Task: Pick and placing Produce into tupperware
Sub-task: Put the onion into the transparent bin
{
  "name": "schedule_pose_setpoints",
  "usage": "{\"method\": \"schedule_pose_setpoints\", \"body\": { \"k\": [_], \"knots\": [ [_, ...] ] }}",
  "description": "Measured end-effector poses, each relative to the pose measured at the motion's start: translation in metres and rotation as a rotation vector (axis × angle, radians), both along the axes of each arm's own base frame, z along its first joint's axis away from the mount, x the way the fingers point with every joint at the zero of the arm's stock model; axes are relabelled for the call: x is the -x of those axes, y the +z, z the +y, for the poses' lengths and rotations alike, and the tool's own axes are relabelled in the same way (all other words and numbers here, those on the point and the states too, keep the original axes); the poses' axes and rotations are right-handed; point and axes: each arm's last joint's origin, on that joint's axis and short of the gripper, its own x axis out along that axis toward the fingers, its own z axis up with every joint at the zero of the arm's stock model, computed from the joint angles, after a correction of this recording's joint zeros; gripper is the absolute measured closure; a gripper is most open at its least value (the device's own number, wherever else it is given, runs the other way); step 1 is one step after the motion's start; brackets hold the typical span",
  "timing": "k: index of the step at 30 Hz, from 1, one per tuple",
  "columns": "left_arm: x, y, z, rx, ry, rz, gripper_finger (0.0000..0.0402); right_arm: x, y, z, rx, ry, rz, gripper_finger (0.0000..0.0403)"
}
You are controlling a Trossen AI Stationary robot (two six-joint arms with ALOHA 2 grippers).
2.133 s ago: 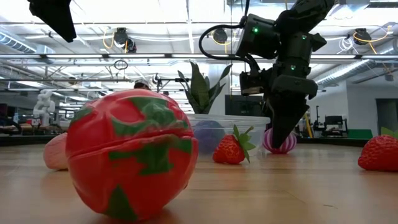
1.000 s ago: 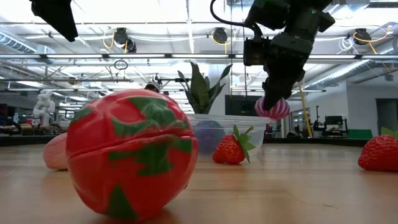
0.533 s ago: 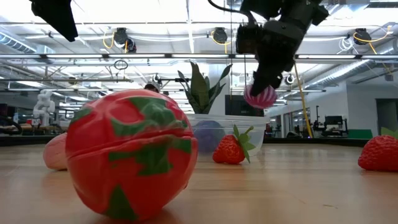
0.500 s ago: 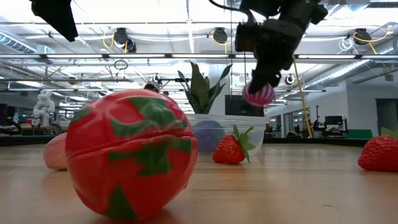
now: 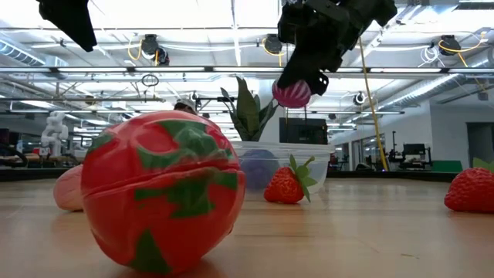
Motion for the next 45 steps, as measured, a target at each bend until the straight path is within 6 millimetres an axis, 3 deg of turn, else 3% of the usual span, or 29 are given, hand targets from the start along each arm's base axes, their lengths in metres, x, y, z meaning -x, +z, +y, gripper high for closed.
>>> {"method": "schedule_pose_setpoints", "body": {
  "k": [15, 20, 28, 36, 45],
  "knots": [
    [-0.002, 0.000, 0.000, -0.006, -0.016, -0.010, 0.0218, -0.016, -0.001, 0.015, 0.015, 0.061, -0.089, 0.0140],
    [-0.002, 0.000, 0.000, -0.009, -0.014, -0.012, 0.0217, -0.029, -0.005, 0.016, 0.038, 0.083, -0.031, 0.0140],
    [-0.002, 0.000, 0.000, -0.009, -0.014, -0.012, 0.0218, -0.052, -0.030, 0.017, 0.083, 0.138, 0.182, 0.0140],
    [-0.002, 0.000, -0.001, 0.000, -0.019, -0.008, 0.0217, -0.056, -0.046, 0.018, 0.089, 0.150, 0.271, 0.0140],
    [-0.002, 0.000, -0.001, 0.003, -0.021, -0.006, 0.0218, -0.055, -0.047, 0.016, 0.094, 0.144, 0.286, 0.0140]
  ]
}}
